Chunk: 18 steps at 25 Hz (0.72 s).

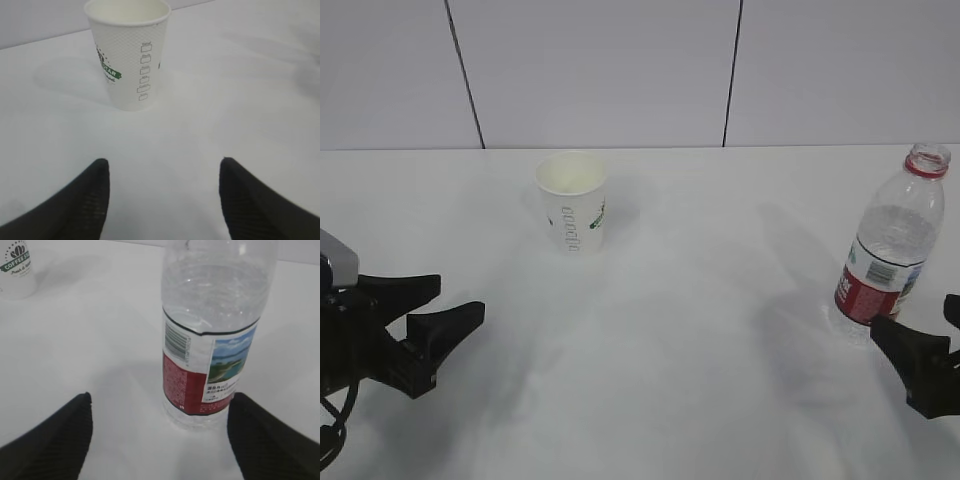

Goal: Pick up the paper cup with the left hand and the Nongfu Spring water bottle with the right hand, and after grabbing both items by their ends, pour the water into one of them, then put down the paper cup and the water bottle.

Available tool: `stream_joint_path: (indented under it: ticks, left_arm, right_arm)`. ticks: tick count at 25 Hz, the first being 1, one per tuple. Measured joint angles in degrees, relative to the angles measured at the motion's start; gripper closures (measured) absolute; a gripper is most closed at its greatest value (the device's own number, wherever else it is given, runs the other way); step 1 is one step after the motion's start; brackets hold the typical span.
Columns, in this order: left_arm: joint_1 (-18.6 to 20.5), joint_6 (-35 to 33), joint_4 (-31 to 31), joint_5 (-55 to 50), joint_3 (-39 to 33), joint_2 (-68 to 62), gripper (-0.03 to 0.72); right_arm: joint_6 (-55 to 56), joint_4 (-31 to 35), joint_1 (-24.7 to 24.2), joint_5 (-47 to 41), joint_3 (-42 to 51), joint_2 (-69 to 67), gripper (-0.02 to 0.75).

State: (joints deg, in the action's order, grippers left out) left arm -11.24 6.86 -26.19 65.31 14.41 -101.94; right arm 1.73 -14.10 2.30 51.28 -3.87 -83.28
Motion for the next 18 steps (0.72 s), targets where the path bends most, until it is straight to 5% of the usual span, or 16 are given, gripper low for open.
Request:
stream_joint_path:
  ticks: [7, 18]
  left_arm:
    - [0.0, 0.0, -1.24, 0.0, 0.0, 0.0, 0.181]
    - [0.0, 0.0, -1.79, 0.0, 0.0, 0.0, 0.181]
  right_arm:
    - [-2.32, 4.1, 0.0, 12.77, -0.1, -12.77, 0.097]
    - [-7.15, 5.74, 0.0, 14.27, -0.62, -16.4, 0.098]
